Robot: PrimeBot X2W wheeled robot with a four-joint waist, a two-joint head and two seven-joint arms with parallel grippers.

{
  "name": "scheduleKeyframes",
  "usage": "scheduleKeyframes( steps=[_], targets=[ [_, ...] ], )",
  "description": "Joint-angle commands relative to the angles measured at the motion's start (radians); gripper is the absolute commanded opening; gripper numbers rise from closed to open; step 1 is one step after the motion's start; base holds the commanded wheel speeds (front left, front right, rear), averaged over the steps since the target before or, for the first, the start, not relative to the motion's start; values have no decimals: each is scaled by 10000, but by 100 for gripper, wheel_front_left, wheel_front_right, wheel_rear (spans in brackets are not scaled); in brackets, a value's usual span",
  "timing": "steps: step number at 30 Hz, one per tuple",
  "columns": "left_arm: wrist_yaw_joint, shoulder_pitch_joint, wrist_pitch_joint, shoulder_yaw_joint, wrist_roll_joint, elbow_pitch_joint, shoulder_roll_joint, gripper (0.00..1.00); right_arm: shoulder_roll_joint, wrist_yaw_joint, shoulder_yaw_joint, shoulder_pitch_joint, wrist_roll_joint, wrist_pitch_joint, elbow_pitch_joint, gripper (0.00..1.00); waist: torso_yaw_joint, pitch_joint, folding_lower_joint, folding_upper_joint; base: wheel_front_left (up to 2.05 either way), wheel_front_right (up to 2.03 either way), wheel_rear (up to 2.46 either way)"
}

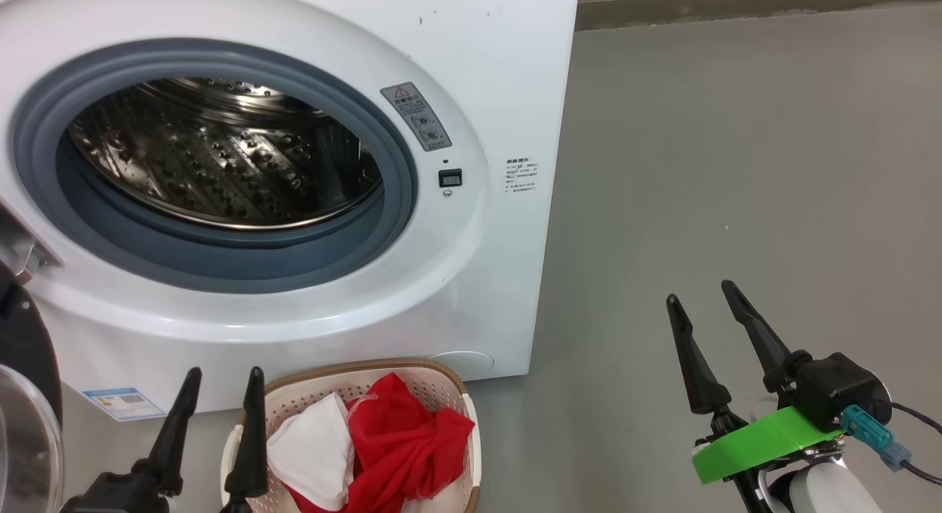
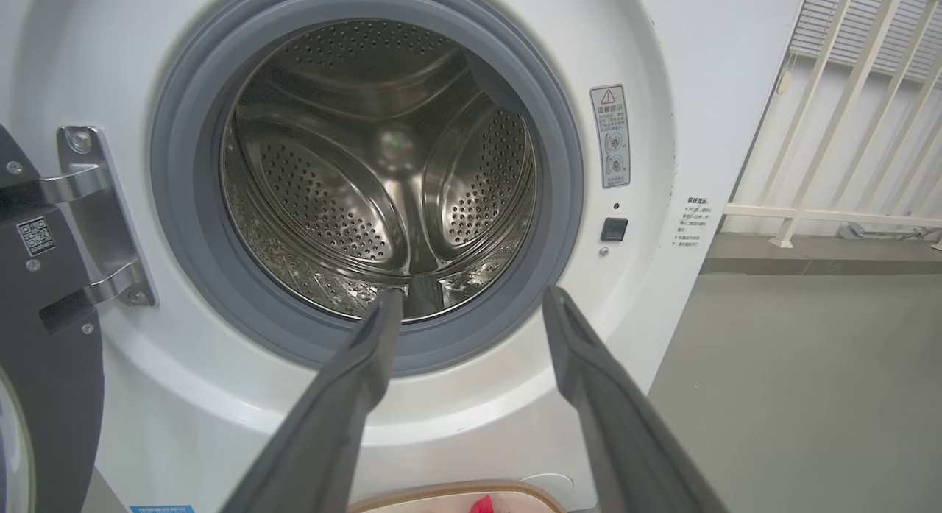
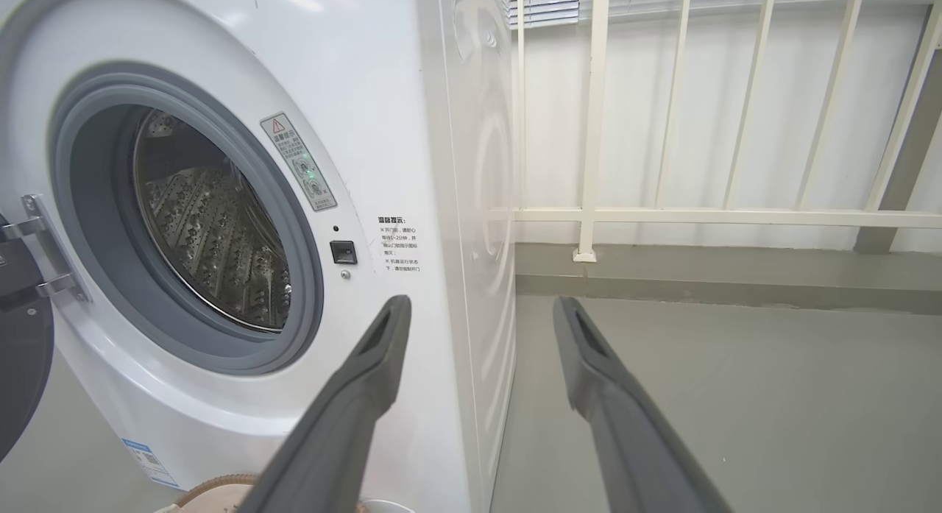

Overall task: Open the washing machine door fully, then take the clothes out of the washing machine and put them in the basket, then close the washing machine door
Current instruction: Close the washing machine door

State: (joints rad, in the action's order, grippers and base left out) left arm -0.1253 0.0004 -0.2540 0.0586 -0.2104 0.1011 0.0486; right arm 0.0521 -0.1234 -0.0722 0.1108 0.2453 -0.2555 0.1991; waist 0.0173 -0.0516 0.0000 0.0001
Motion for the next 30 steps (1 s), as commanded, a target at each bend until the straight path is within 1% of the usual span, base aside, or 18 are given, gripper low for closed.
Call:
scheduleKeyframes(
  steps=[1, 20, 22, 24, 30],
  targets=[
    [-54, -137, -78, 350, 79, -216, 126, 100, -19, -73, -172, 84, -23, -63, -219, 100, 2, 9, 0, -1, 0, 0, 0],
    [-54, -113, -78, 545, 128, 164, 65, 100, -19, -73, -230, -7, -11, -63, -141, 100, 35, 184, 0, -1, 0, 0, 0],
    [-54, -120, -78, 560, 15, 129, 57, 100, -19, -73, -230, -16, -5, -63, -134, 100, 35, 191, 0, -1, 0, 0, 0],
    [-54, -123, -78, 494, -344, 48, 47, 100, -19, -73, -236, -22, 7, -63, -129, 100, 41, 195, 0, -1, 0, 0, 0],
    [-54, -100, -78, 378, -335, -185, 70, 100, -19, -73, -228, -4, 25, -63, -124, 100, 35, 124, 0, -1, 0, 0, 0]
  ],
)
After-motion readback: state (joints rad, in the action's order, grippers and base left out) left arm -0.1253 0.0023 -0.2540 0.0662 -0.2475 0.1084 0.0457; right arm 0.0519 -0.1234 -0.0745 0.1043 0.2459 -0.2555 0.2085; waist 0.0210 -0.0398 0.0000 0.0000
